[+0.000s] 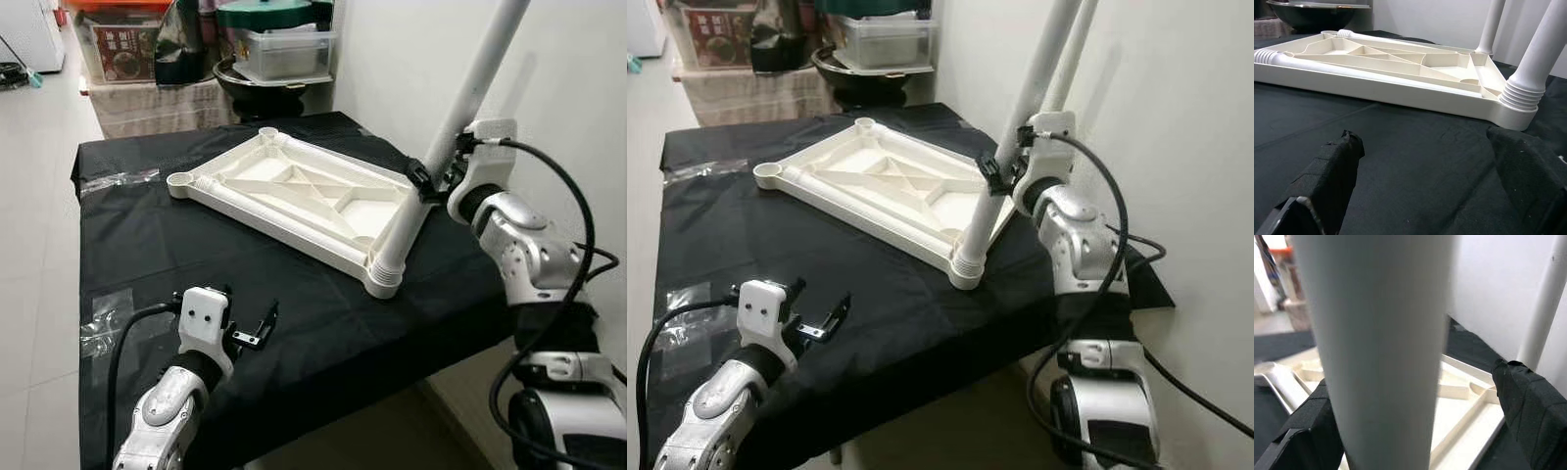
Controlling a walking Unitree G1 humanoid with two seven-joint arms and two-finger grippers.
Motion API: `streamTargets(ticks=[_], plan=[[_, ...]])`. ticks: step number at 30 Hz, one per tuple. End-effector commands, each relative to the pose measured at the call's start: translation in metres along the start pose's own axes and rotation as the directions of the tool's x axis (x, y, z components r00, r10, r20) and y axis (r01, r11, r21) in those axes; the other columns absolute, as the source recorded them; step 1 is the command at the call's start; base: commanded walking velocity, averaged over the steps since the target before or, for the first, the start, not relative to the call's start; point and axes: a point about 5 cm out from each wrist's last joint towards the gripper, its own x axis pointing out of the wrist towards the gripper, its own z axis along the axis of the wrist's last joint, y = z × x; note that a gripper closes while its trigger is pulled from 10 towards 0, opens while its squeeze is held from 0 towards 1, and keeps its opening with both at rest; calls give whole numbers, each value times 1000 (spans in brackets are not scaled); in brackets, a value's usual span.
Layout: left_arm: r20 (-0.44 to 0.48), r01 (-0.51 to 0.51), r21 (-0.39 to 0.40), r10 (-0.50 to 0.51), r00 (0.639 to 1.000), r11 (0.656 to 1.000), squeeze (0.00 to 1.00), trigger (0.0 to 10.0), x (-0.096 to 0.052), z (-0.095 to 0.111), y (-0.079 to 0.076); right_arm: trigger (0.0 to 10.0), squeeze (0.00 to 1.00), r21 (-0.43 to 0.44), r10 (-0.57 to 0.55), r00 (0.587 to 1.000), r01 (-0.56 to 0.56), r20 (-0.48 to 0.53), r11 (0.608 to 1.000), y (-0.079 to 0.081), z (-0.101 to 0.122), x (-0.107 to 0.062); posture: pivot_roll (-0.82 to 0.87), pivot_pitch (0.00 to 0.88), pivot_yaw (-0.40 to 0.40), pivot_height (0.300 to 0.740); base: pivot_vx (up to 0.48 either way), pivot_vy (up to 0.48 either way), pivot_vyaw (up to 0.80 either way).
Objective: Building children table
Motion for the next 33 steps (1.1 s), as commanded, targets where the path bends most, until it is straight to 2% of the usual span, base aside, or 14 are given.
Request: streamTargets(ticks=[1, 2, 6, 9, 25, 26, 30, 31, 32, 33], plan=[[-5, 12, 2, -12, 1000, 1000, 0, 10000, 1, -2, -2, 10000, 0, 41, 32, 999, -33, 27, 999, -3, 4, 0, 58, 0, -82, 740, 0, 0, 0], [-5, 12, 3, -12, 1000, 1000, 0, 10000, 1, -2, -2, 10000, 0, 70, 89, 995, -92, 46, 993, -2, 5, 1, 58, 0, -82, 740, 0, 0, 0], [-5, 13, 3, -13, 1000, 1000, 0, 10000, 1, -2, -2, 10000, 0, 80, 112, 992, -116, 53, 990, -3, 5, 2, 58, 0, -82, 740, 0, 0, 0], [-6, 12, 5, -12, 1000, 1000, 0, 10000, 1, -2, -2, 10000, 0, 135, 210, 974, -220, 81, 966, -3, 5, 2, 62, 0, -86, 740, 0, 0, 0], [-8, 10, 8, -10, 1000, 1000, 0, 10000, 0, -3, -1, 9922, 0, 61, 361, 931, -364, 55, 929, -14, -3, 5, 75, 0, -95, 740, 0, 0, 0], [-7, 10, 9, -10, 1000, 1000, 0, 10000, 0, -3, -1, 9333, 0, 56, 380, 924, -383, 51, 922, -16, -4, 5, 75, 0, -96, 740, 0, 0, 0], [-7, 11, 11, -11, 1000, 1000, 0, 10000, 0, -3, -1, 8980, 0, 46, 393, 918, -395, 46, 917, -18, -6, 5, 75, 0, -96, 740, 0, 0, 0], [-7, 12, 11, -12, 1000, 1000, 0, 10000, 0, -3, -1, 4196, 0, 38, 406, 913, -407, 43, 913, -19, -6, 6, 80, 0, -98, 740, 0, 0, 0], [-7, 12, 11, -12, 1000, 1000, 0, 10000, 0, -3, -1, 4196, 0, 38, 406, 913, -407, 43, 913, -19, -6, 6, 80, 0, -98, 740, 0, 0, 0], [-7, 12, 12, -12, 1000, 1000, 0, 10000, 0, -2, -1, 1412, 0, 28, 421, 906, -423, 39, 906, -19, -7, 6, 83, 0, -98, 740, 0, 0, 0]])
